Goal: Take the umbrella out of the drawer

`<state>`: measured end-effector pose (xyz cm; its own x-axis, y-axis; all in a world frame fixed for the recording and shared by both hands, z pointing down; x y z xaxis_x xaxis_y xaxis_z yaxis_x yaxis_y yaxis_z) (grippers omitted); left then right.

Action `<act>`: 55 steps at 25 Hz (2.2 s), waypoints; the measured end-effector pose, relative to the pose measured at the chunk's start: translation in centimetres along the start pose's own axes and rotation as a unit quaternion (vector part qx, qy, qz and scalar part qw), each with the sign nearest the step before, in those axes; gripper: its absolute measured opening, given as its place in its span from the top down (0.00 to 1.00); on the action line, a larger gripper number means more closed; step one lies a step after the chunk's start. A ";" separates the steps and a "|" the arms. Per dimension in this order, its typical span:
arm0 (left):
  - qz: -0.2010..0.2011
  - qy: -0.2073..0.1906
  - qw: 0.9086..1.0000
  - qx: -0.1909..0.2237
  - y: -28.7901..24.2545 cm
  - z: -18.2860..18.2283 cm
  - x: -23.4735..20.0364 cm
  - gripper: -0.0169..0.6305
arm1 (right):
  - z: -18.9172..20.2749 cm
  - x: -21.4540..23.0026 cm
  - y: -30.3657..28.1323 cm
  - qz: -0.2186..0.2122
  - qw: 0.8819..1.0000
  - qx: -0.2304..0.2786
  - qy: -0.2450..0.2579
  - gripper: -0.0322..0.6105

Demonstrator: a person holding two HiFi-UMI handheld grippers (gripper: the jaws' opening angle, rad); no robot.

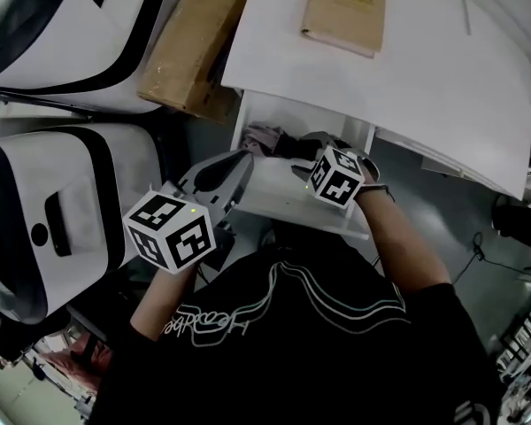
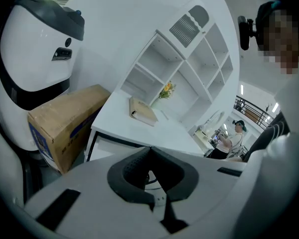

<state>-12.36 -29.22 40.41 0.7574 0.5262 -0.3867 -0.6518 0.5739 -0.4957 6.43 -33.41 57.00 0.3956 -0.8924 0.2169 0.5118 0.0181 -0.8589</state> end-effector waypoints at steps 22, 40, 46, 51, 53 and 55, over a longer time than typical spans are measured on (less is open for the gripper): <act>-0.057 0.057 0.997 -0.014 0.9 2.9 -5.2 0.94 | 0.8 2.3 -11.0 0.010 0.986 -0.139 0.087 0.58; -0.062 0.059 0.996 -0.013 3.2 4.4 -3.9 0.94 | 0.6 1.3 -10.1 0.042 0.985 -0.154 0.059 0.62; -0.056 0.050 0.997 0.013 4.7 4.4 -2.6 0.94 | 1.2 0.7 -6.8 0.060 0.987 -0.146 0.039 0.62; -0.044 0.038 0.998 0.025 6.6 4.6 -0.1 0.94 | 0.9 -1.5 -2.3 0.075 0.992 -0.102 0.008 0.62; -0.038 0.029 0.998 0.031 7.4 4.8 0.8 0.94 | 0.7 -2.6 -0.3 0.092 0.992 -0.084 0.002 0.62; -0.031 0.020 0.999 0.036 8.3 4.9 1.8 0.94 | 0.4 -4.0 1.8 0.105 0.993 -0.057 -0.010 0.62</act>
<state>-16.59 -20.40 39.41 0.7968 0.4627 -0.3886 -0.6029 0.6500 -0.4626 6.10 -29.61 54.74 0.4998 -0.8654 0.0349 0.3271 0.1513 -0.9328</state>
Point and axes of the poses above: the fingertips, and each gripper's own axes: y backward along the fingers, x to its right, z out of its underside, the point moved 10 cm from there along y, backward along the fingers, and after that the axes turned 15 degrees about -y, right-handed, at the moved point
